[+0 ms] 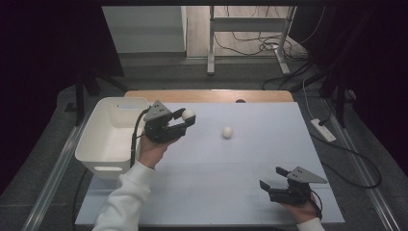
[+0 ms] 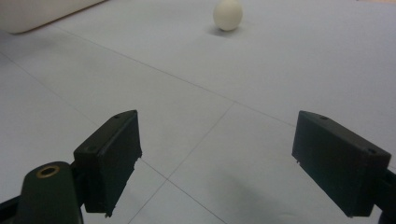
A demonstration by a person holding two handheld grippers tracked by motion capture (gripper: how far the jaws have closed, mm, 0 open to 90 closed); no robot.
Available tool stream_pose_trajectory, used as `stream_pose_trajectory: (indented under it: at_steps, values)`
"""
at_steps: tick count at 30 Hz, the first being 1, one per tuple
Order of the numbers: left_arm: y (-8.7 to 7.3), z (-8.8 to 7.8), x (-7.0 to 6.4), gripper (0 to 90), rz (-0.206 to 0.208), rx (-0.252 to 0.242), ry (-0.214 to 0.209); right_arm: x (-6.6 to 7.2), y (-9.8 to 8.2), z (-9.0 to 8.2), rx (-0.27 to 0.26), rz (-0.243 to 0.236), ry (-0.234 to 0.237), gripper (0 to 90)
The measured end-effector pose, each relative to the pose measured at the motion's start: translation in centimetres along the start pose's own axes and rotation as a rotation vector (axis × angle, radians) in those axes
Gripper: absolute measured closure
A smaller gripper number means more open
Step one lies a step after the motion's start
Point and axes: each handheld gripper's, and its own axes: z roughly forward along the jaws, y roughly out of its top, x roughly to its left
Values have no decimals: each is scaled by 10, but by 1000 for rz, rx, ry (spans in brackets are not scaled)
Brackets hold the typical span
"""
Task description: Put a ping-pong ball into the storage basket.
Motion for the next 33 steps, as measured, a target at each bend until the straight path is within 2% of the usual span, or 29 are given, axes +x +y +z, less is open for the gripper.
stream_pose_trajectory:
  at_steps: [19,33]
  values:
    - [2,-14,15,510,-12,-10,48,0,0,0,-3,4,-2,153]
    - [4,-29,34,510,-32,-19,100,-1,0,0,-5,1,-4,153]
